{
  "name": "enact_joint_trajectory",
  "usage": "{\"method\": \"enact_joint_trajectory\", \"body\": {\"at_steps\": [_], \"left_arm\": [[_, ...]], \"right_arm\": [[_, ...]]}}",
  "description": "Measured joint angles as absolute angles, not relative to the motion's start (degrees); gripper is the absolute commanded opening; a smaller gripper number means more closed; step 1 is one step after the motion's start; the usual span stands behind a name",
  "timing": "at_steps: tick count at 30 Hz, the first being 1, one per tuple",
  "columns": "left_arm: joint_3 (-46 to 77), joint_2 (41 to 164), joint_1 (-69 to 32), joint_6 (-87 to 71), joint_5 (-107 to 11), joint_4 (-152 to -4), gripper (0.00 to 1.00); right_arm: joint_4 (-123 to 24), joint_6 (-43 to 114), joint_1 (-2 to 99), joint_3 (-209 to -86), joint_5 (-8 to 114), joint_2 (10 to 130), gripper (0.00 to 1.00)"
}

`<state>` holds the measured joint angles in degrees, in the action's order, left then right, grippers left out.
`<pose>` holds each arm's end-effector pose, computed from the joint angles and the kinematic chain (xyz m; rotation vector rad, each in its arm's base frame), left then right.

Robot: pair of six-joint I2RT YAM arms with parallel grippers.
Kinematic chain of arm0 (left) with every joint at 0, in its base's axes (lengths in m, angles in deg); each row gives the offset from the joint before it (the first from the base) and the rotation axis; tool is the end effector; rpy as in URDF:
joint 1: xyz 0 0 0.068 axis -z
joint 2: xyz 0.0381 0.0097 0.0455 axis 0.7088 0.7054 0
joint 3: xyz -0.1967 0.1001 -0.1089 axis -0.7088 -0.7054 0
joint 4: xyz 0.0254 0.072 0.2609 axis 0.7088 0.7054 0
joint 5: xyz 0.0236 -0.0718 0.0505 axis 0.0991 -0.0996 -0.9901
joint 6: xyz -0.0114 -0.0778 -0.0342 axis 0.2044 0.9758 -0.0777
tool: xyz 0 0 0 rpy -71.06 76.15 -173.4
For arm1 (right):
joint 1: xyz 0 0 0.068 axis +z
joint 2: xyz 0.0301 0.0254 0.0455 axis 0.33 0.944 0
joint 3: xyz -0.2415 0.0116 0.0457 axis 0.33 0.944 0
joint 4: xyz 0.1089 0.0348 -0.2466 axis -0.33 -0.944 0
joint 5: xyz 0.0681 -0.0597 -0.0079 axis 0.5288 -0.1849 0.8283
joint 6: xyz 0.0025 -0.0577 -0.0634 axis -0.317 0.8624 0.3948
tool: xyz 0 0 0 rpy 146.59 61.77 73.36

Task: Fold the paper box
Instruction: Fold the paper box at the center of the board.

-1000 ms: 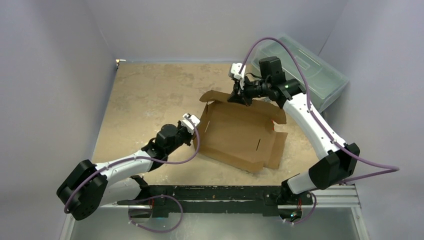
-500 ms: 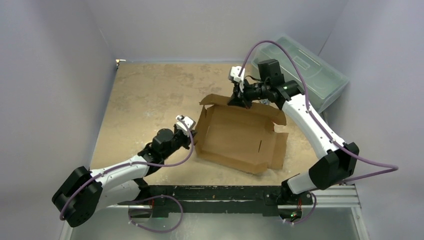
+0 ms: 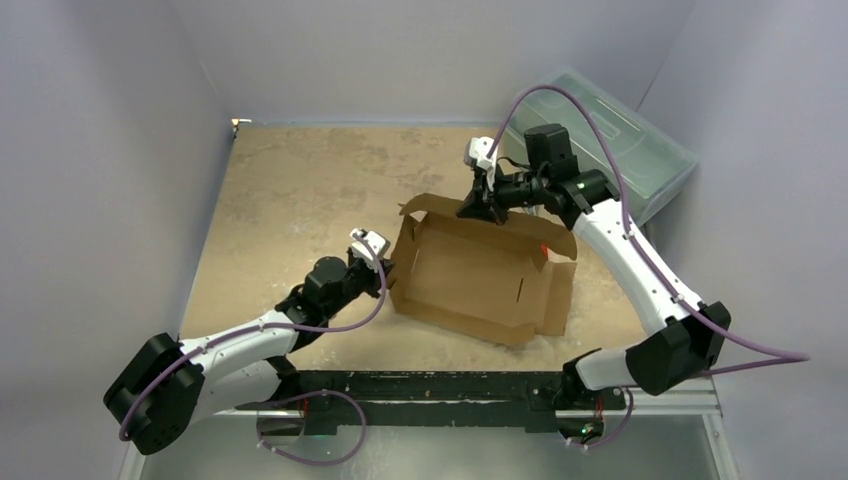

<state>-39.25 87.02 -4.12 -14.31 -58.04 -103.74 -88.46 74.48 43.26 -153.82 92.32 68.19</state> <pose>0.2089 -0.1790 0.1523 0.5463 1.7755 -0.5451 0.2785 0.1846 0.3426 -1.3563 1.5892 0.8133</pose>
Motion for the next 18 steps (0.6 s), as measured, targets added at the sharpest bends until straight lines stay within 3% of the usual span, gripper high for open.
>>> {"method": "enact_joint_trajectory", "body": {"at_steps": [10,18], "left_arm": [[-38.81,86.24,-4.08,-9.78,-57.08,-100.68,0.35],[-34.31,80.62,-4.06,2.63,-63.90,-87.24,0.75]], "right_arm": [[-87.35,74.00,43.39,-151.11,93.42,68.15,0.00],[-86.84,74.11,43.72,-150.36,93.02,66.09,0.00]]}}
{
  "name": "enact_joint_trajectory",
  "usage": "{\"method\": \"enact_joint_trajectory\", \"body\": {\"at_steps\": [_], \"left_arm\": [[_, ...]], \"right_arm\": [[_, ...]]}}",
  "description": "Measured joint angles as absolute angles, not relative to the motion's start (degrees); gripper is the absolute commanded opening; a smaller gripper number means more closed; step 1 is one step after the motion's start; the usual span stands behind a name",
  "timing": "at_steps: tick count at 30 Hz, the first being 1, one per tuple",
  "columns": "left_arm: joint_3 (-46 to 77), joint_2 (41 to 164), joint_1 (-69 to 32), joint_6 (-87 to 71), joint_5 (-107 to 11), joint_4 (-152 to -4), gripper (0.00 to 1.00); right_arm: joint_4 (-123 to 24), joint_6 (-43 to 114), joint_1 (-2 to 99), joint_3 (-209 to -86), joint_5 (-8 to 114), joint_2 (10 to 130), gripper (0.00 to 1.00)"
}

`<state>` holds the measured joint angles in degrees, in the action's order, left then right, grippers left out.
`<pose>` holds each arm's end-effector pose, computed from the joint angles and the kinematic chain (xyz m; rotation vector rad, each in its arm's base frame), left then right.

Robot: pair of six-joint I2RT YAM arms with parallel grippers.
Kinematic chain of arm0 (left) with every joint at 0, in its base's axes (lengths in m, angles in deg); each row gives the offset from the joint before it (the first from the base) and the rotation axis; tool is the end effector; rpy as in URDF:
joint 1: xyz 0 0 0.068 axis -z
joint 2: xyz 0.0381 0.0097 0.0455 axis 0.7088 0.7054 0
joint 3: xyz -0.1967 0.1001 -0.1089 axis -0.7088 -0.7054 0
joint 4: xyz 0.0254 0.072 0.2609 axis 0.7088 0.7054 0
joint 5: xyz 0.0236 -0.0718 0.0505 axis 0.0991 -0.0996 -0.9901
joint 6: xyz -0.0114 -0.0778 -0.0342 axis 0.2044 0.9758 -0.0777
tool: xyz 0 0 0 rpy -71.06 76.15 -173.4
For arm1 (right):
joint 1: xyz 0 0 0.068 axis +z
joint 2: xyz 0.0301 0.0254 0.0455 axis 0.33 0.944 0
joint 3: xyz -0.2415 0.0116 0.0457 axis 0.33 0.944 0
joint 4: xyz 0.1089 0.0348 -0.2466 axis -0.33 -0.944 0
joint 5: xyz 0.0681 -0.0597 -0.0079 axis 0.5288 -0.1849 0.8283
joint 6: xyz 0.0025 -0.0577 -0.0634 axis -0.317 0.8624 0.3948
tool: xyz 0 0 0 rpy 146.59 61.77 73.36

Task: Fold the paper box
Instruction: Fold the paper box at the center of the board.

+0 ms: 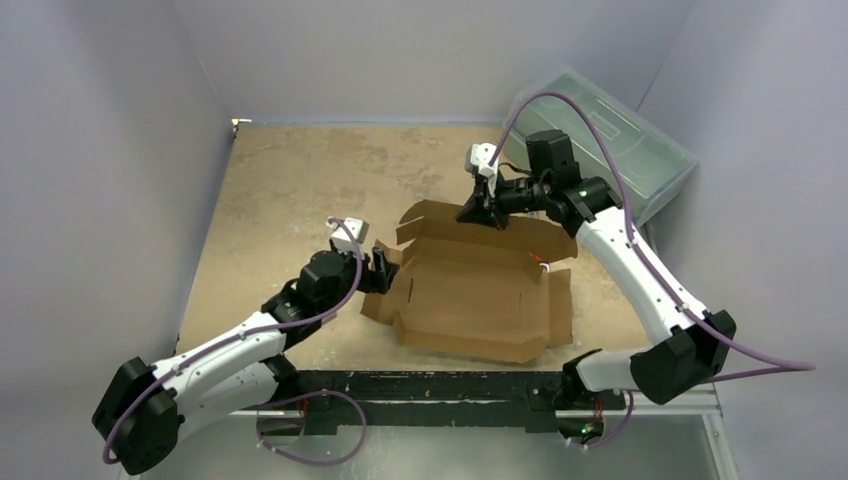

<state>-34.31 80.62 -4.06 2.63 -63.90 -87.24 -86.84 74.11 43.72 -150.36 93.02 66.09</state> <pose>0.2094 -0.1695 0.1728 0.2270 1.9466 -0.6187 0.2703 0.1845 0.3357 -1.3619 1.5783 0.8329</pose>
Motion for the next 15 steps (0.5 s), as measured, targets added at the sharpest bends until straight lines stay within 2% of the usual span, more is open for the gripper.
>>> {"method": "enact_joint_trajectory", "body": {"at_steps": [3,7,15], "left_arm": [[-32.80,77.60,-4.08,7.90,-66.98,-81.97,0.79],[-31.34,73.87,-4.08,13.54,-69.56,-73.88,0.79],[-30.68,66.35,-4.08,22.94,-66.93,-63.48,0.79]], "right_arm": [[-86.50,74.26,43.72,-150.10,92.48,65.46,0.00],[-85.14,74.26,43.72,-149.79,89.85,64.98,0.00],[-79.39,72.03,43.74,-148.05,80.33,61.28,0.00]]}}
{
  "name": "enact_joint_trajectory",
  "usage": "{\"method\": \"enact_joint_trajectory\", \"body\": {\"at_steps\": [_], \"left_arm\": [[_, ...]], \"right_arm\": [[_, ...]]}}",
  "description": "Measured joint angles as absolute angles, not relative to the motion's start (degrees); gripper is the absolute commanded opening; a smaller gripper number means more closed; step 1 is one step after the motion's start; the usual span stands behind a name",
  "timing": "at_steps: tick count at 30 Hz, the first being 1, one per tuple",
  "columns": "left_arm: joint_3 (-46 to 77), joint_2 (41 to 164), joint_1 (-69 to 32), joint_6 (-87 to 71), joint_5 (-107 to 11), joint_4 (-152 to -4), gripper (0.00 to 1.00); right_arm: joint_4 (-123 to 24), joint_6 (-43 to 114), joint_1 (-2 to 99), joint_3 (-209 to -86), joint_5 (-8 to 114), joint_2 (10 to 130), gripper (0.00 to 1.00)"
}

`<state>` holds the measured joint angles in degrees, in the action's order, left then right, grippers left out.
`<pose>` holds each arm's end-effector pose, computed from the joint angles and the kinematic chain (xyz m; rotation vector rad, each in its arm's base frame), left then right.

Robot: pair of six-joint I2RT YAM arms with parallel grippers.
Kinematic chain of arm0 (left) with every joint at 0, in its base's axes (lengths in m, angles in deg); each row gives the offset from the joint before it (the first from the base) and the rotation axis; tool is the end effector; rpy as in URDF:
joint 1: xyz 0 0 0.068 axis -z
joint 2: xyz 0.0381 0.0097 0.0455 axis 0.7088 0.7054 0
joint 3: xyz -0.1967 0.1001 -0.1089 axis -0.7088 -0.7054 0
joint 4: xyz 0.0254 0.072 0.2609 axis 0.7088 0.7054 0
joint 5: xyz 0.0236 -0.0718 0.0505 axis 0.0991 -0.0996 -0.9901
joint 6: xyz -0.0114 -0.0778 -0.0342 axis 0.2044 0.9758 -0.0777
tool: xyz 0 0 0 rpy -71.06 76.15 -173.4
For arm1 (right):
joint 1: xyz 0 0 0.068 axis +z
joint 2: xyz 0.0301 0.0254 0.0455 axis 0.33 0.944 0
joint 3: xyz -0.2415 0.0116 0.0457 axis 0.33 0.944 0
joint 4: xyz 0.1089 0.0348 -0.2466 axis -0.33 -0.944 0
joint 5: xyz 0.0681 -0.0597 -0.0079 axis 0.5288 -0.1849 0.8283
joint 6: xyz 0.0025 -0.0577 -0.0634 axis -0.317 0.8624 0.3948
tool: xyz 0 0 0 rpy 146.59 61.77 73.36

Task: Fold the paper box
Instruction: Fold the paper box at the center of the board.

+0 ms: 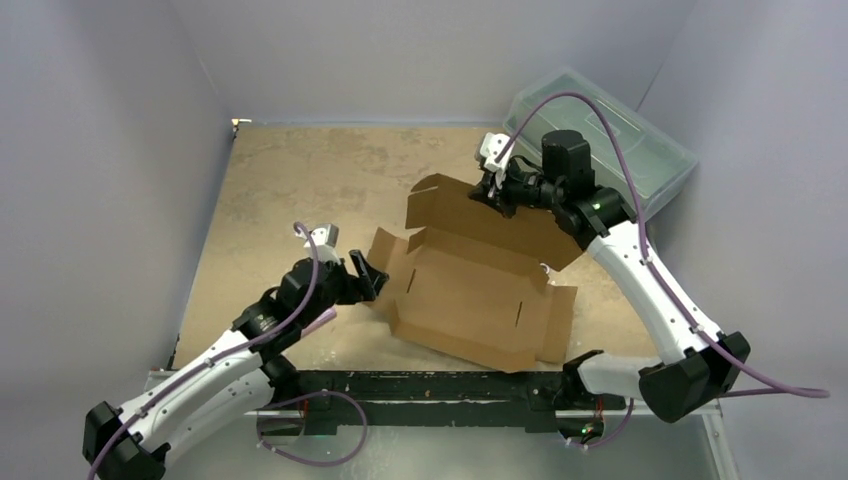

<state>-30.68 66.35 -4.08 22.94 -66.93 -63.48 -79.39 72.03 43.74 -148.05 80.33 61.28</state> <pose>0.1847 -0.1427 0.1991 -0.1528 2.0826 -0.7369 0.2745 0.1728 0.3550 -1.2314 1.5623 0.5601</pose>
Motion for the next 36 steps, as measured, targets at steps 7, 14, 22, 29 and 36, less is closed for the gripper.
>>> {"method": "enact_joint_trajectory", "body": {"at_steps": [7,14,22,29,36], "left_arm": [[-30.57,63.18,-4.06,33.60,-61.54,-57.86,0.81],[-31.21,71.20,-3.84,41.45,-56.68,-62.06,0.82],[-31.84,86.61,-0.65,45.95,-55.83,-70.23,0.58],[-31.58,95.05,1.04,48.73,-58.76,-73.32,0.45],[-28.15,98.87,1.04,49.80,-61.78,-75.46,0.36]], "right_arm": [[-73.91,69.63,43.74,-147.48,72.02,59.97,0.00],[-71.46,67.81,43.47,-146.84,65.35,60.08,0.00],[-70.17,66.68,43.23,-146.84,63.98,60.06,0.00],[-70.17,66.50,43.21,-146.84,64.37,60.06,0.00],[-70.61,67.14,43.21,-146.36,69.29,60.06,0.00]]}}
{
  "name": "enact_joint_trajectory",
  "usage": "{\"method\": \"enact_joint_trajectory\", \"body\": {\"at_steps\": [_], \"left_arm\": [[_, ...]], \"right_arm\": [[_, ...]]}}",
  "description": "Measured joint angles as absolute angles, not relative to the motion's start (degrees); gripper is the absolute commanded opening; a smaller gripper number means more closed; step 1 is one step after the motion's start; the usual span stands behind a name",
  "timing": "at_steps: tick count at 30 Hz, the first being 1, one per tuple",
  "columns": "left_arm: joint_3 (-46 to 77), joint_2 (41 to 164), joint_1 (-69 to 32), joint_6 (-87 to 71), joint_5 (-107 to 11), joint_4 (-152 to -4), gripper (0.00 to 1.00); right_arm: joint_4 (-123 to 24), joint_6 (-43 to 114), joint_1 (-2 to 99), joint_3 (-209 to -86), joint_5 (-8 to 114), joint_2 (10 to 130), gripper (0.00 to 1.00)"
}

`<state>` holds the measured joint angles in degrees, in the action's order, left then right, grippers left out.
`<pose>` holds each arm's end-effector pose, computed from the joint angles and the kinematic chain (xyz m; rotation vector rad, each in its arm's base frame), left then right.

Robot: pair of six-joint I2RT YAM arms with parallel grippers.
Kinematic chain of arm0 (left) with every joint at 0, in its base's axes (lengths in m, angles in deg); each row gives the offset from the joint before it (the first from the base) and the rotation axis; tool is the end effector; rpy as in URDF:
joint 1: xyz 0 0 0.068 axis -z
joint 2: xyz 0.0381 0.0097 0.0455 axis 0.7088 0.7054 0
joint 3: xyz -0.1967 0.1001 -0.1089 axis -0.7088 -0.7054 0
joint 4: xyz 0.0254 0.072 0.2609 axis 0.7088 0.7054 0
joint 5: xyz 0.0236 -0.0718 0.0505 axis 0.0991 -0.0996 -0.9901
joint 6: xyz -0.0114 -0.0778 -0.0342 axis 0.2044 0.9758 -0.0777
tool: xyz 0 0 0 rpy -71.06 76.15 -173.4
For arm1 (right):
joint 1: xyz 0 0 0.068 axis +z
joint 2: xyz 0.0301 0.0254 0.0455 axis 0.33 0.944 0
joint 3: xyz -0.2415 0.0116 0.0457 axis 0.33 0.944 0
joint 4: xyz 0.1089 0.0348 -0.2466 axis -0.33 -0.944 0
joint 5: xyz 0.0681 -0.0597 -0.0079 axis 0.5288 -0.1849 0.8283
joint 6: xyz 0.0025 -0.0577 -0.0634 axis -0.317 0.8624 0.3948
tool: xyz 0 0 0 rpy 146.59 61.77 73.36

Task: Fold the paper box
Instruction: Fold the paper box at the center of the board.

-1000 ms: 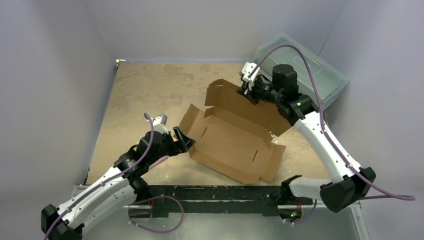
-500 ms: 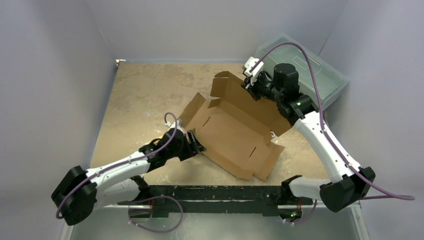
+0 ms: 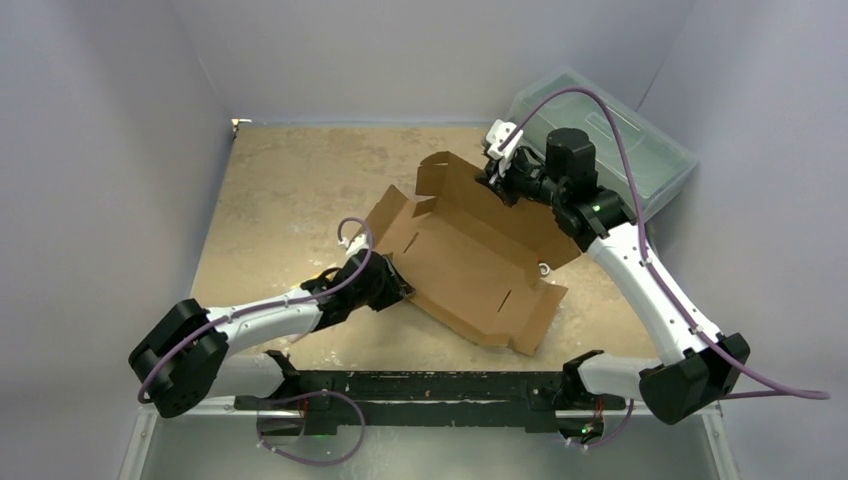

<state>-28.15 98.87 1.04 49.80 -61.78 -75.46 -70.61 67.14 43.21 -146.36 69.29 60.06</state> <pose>0.1998 -0.1981 0.1042 -0.5590 2.4415 -0.8498 0.2905 0.1628 0.3673 -1.0309 1.5727 0.3838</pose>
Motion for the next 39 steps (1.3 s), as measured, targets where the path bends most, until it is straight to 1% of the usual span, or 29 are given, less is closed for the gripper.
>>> {"method": "enact_joint_trajectory", "body": {"at_steps": [6,10,18,27,35,39], "left_arm": [[-23.60,100.40,1.04,50.11,-65.06,-72.66,0.36],[-20.34,102.57,1.04,50.08,-66.80,-68.97,0.38],[-19.32,104.69,1.04,50.02,-67.77,-66.50,0.38],[-16.08,106.78,0.53,49.49,-68.42,-65.62,0.36],[-16.02,106.94,-1.65,49.23,-68.33,-65.18,0.45],[-16.02,106.91,-3.71,48.90,-66.74,-65.45,0.46]], "right_arm": [[-71.04,68.82,43.21,-145.69,73.48,59.62,0.00],[-71.06,68.86,43.21,-144.48,74.55,58.86,0.00],[-71.11,68.71,43.21,-144.33,75.01,60.01,0.00],[-72.68,68.64,43.19,-143.72,81.83,60.39,0.00],[-73.56,68.67,43.19,-143.02,83.91,60.41,0.00],[-73.58,68.62,43.19,-141.49,83.95,60.50,0.00]]}}
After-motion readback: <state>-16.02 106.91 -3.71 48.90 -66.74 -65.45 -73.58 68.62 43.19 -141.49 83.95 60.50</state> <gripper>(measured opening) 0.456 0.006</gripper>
